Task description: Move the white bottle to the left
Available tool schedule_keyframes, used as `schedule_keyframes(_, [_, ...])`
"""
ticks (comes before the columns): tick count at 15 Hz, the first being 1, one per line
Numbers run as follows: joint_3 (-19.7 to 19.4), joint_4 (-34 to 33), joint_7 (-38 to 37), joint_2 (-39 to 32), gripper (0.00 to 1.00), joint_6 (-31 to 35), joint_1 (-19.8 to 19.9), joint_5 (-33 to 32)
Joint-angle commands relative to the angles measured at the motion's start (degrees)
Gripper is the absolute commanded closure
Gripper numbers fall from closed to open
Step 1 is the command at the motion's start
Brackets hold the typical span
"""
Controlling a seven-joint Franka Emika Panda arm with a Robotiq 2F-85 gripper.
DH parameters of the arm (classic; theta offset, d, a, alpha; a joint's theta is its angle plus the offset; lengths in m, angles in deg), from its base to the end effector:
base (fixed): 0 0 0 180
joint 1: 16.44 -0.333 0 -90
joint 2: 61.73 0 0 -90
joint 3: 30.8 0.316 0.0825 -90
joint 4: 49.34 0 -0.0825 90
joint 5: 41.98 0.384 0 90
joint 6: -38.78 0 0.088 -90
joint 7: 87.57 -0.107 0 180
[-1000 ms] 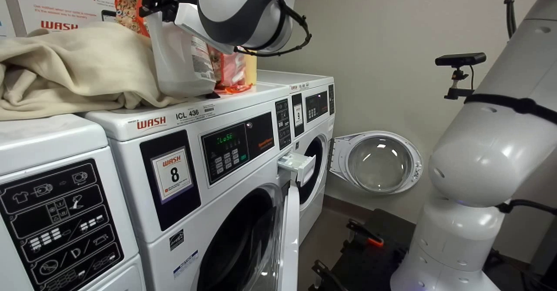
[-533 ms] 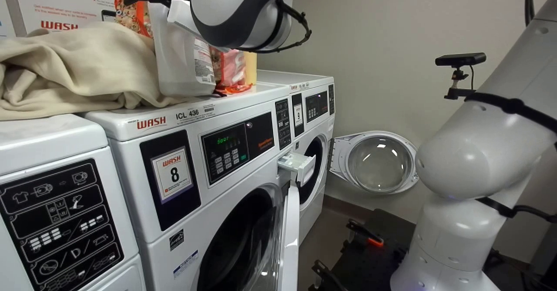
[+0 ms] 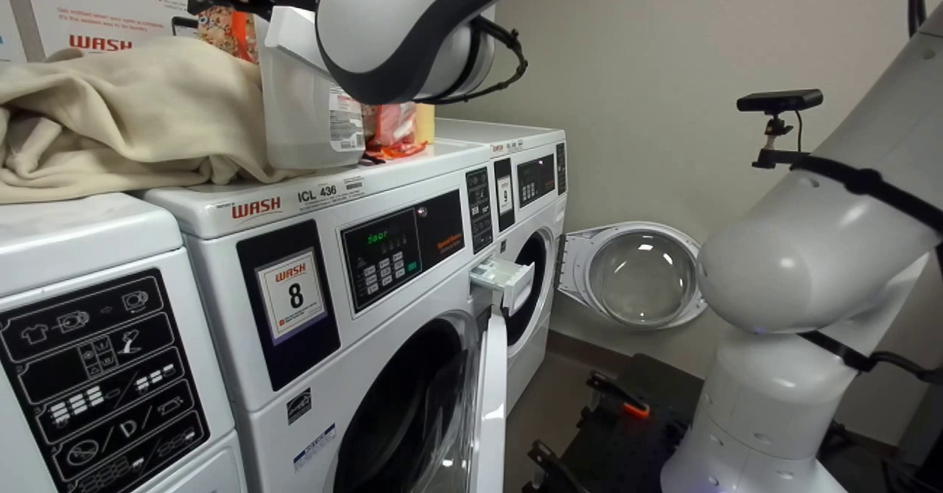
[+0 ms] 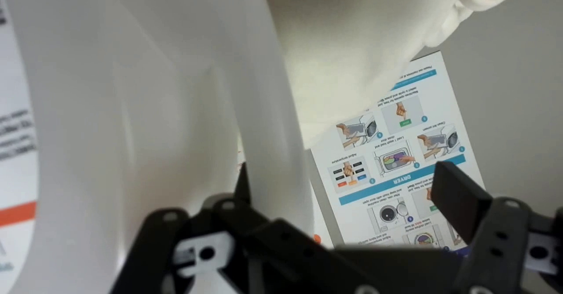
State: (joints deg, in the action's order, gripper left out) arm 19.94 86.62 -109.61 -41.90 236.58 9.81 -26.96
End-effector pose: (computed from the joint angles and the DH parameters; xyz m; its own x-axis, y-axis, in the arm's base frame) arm 0.4490 0.2250 0.5717 0.3021 -0.2675 0.9150 0.1497 -0.9346 -0.3227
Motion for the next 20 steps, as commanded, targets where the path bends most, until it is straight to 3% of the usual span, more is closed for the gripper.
schedule_keyframes(1, [1.8, 3.4, -3.4, 2.7, 0.0, 0.1, 1.1, 0.3])
schedule_keyframes(15, [0.0, 10.3, -5.4, 7.8, 0.0, 0.1, -2.0, 0.3])
schedule_keyframes(20, [-3.0, 12.1, -4.7, 9.4, 0.0, 0.1, -4.5, 0.0])
